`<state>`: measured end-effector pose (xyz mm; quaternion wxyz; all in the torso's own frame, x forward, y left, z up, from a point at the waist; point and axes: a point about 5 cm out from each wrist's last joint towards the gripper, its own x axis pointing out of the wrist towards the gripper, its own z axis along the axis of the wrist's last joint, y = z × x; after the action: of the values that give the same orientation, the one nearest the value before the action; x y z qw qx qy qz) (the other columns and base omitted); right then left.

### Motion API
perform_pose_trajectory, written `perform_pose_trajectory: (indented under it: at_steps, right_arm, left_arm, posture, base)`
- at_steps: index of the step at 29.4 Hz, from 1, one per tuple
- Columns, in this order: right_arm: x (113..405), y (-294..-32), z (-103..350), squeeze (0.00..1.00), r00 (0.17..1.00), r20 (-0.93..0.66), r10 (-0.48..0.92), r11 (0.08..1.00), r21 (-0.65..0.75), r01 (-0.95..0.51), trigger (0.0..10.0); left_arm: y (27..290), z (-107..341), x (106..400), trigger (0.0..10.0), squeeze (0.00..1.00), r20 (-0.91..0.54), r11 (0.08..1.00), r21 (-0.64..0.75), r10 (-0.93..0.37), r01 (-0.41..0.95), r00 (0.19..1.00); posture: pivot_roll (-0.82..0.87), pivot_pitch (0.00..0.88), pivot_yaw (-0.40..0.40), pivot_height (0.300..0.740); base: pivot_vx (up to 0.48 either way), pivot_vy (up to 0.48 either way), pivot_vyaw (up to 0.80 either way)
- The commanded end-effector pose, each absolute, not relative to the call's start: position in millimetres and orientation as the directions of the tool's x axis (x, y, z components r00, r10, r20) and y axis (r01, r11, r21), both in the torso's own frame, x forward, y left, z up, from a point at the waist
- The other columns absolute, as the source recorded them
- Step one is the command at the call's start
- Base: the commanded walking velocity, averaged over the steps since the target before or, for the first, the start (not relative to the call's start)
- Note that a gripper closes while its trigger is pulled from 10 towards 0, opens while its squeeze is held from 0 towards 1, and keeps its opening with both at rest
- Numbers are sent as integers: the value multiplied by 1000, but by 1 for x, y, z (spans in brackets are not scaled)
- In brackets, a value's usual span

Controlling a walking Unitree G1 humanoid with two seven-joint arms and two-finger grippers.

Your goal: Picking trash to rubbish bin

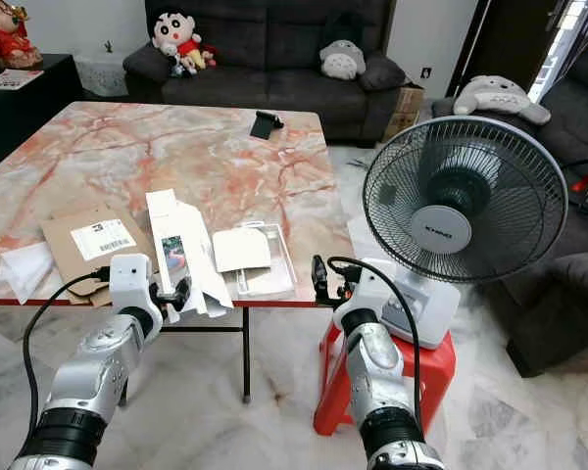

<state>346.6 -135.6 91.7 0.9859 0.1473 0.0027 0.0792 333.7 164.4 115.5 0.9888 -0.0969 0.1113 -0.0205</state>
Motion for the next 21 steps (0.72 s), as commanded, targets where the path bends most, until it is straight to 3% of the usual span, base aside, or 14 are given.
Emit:
perform_pose_trajectory:
  at_steps: [1, 11, 21]
  right_arm:
    - [349, -136, 97, 0, 988, 40, 150, 943, 295, -155, 10000]
    - [350, -135, 99, 0, 987, 44, 155, 943, 292, -162, 10000]
    - [350, -137, 99, 0, 987, 45, 152, 945, 288, -159, 10000]
  left_arm:
    - [163, 114, 331, 10000, 0, -224, 970, -239, -86, 31, 971]
    - [142, 108, 329, 10000, 0, -246, 930, -362, -158, 61, 956]
    - [129, 103, 329, 10000, 0, -270, 915, -397, -189, 70, 944]
  posture:
    - [-24, 48, -51, 740]
    - [-31, 31, -48, 740]
    - [-36, 30, -53, 740]
  base:
    - [0, 0, 0]
    - [0, 0, 0]
    - [0, 0, 0]
